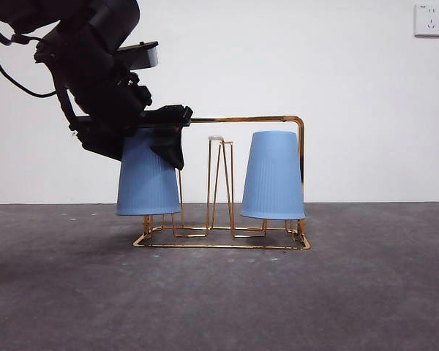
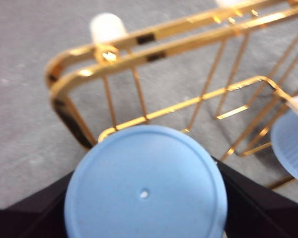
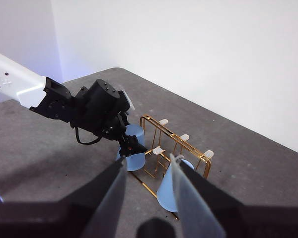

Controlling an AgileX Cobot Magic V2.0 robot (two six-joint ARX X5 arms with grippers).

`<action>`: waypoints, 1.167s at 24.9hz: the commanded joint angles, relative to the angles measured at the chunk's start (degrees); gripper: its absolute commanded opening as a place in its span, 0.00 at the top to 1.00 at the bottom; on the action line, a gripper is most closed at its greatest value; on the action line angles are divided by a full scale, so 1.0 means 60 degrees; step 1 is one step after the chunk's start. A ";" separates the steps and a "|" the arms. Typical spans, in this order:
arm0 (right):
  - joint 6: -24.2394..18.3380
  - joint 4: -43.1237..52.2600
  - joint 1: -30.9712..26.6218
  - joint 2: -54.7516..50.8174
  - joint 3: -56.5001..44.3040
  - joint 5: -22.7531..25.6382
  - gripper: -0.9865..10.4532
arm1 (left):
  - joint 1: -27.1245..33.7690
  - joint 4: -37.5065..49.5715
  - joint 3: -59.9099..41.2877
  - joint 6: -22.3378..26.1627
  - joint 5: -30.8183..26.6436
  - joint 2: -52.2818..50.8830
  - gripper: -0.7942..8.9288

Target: Pick up cup 1,put cup 1 in the cup rack,pick up cup 2,put cup 2 in the cup rack

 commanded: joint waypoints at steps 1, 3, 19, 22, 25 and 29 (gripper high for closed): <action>0.0106 0.0058 -0.0004 -0.0007 -0.0058 0.0036 0.78 | 0.0040 -0.0149 -0.0062 0.0076 0.0058 0.0091 0.93; 0.0106 0.0058 -0.0004 -0.0007 -0.0058 0.0036 0.78 | 0.0058 -0.0197 -0.0062 0.0073 0.0109 0.0091 0.92; 0.0098 0.0051 -0.0004 -0.0007 -0.0058 0.0036 0.78 | 0.0095 -0.0430 -0.0055 -0.0007 0.0324 0.0091 0.33; 0.0076 0.0051 -0.0004 -0.0007 -0.0058 0.0036 0.78 | 0.0091 -0.0856 -0.0040 -0.0007 0.0452 0.0087 0.33; 0.0069 0.0044 -0.0004 -0.0007 -0.0058 0.0036 0.78 | 0.0091 -0.1311 0.0011 -0.0007 0.0452 0.0058 0.33; 0.0066 -0.0146 -0.0004 -0.0007 -0.0058 0.0036 0.78 | 0.0091 -0.1807 0.0015 -0.0004 0.0452 -0.0182 0.33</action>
